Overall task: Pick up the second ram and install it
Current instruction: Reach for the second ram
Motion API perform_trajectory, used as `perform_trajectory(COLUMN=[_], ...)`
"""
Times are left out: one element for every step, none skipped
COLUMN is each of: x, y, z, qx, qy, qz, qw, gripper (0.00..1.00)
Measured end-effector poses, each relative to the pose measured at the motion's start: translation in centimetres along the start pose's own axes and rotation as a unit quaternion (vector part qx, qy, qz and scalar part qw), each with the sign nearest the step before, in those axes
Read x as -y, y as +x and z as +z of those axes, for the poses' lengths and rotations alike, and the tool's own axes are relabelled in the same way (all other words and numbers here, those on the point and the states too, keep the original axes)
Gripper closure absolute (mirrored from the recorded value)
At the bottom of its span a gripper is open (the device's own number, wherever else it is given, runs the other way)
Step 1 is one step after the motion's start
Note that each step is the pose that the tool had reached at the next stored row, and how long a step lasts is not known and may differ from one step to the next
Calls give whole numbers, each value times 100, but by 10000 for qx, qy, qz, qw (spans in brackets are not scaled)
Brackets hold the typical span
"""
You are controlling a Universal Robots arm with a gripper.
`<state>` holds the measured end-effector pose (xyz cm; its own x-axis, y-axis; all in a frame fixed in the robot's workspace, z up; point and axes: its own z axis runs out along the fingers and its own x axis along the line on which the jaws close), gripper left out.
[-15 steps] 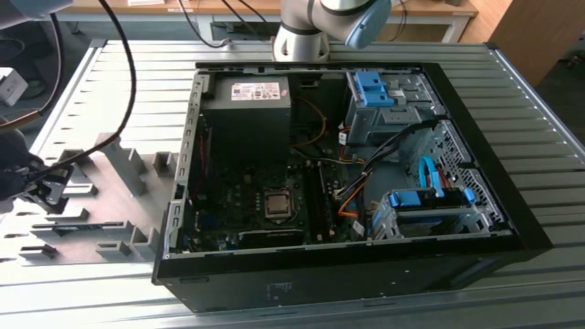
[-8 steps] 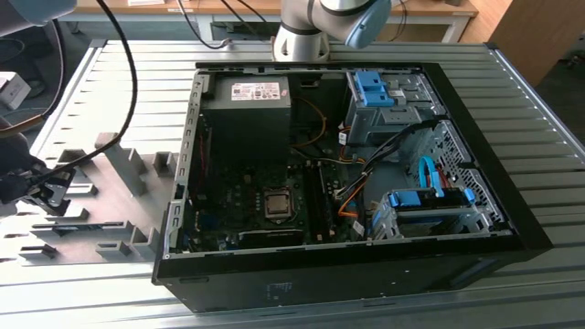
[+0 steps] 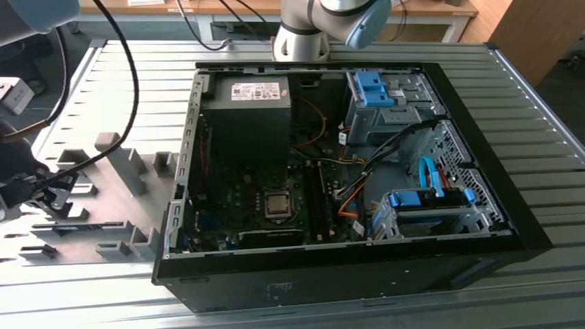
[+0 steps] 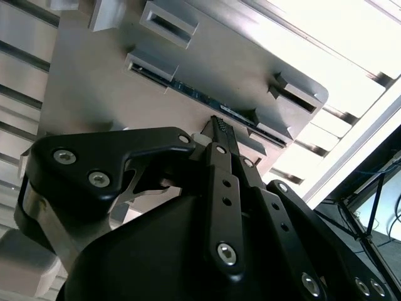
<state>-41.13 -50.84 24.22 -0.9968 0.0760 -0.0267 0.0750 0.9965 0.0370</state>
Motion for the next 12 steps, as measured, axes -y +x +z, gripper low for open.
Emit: perform_trajectory(x=[3,5,8,9,11,12,12,12,12,12,13,14], y=[0,0,1,1,2,2,1,1,1,2,2,0], z=[10,22,36,52,70,85,91,93,97,106,123,140], qx=[0,0,0,0,1,1,2,5,9,14,15,14], qy=[1,1,1,2,3,9,31,82,136,176,187,188], qz=[0,0,0,0,0,0,-1,-3,-5,-5,-6,-6], qw=[10000,10000,10000,10000,10000,10000,10000,10000,9999,9998,9998,9998], gripper=[89,89,89,89,89,89,89,89,89,89,89,89])
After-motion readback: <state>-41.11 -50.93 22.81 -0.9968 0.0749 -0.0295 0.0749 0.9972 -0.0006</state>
